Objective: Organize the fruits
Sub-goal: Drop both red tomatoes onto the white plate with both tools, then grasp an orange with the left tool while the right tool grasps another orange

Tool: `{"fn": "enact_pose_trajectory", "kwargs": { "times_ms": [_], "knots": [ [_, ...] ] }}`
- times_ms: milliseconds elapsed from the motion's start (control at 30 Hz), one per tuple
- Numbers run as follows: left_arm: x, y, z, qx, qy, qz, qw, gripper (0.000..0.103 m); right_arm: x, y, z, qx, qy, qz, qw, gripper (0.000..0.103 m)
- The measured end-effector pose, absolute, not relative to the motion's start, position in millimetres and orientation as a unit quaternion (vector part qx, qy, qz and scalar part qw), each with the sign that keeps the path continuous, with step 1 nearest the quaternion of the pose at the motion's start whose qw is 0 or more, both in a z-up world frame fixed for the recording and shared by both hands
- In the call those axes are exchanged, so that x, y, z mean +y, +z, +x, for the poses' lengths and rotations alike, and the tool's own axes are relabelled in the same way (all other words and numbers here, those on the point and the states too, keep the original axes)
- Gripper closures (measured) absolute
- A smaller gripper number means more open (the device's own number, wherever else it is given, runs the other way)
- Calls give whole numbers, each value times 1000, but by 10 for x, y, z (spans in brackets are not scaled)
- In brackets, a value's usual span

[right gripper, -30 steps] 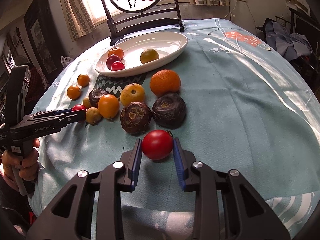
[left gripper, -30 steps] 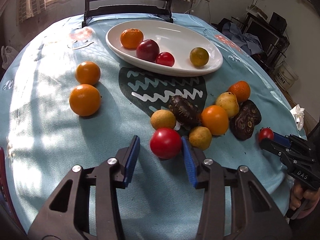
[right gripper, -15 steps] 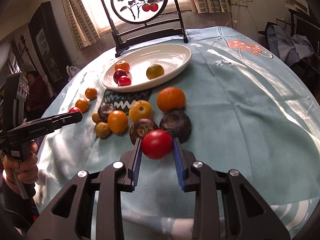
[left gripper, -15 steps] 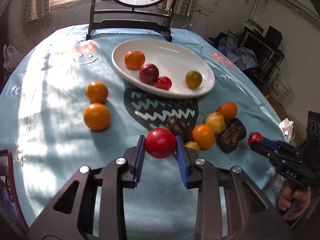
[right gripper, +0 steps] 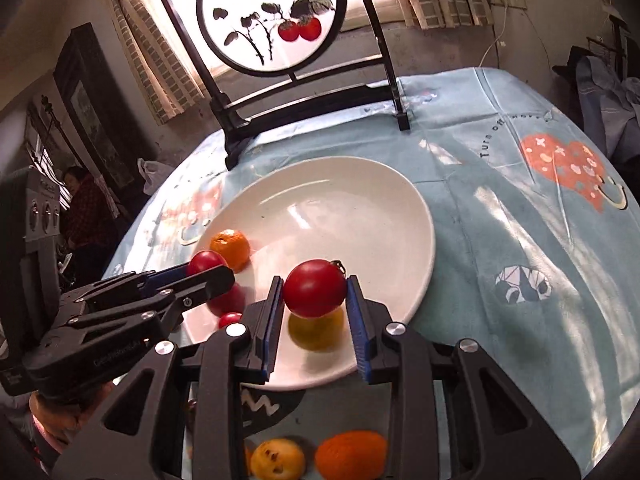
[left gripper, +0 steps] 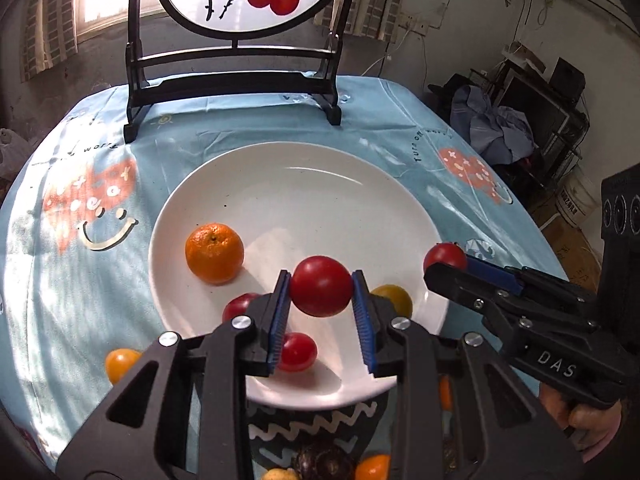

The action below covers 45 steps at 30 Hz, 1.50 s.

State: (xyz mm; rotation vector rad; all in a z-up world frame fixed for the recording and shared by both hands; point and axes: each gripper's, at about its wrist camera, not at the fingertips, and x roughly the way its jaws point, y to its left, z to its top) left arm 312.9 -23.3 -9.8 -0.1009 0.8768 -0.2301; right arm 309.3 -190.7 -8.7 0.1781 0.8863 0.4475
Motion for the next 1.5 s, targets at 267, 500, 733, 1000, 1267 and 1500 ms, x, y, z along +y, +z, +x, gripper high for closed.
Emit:
{"fn": "enact_pose_trajectory", "kwargs": {
  "times_ms": [267,500,733,1000,1267,1500],
  "knots": [
    [-328,-313,3335,446,-105,-23,888,71,-1875,-368,3293,457,220,71,859,70],
    [-154,-20,2968,396,-78,-39,914,11,-2042,-177,3091,435,221,80,869,65],
    [188,-47,2282,368,-54,-52,927,7,-2310,-115,2597,409,224,110,878,60],
    [547,-407,1672,388,-39,-76,918,7,-2368,-391,2178,434,220,130,864,59],
    [582,-472,1504,389,-45,-59,918,7,-2267,-478,2128,445,208,99,865,54],
    [774,-518,1488,398,-32,-97,911,7,-2150,-546,2147,453,197,56,867,55]
  ]
}}
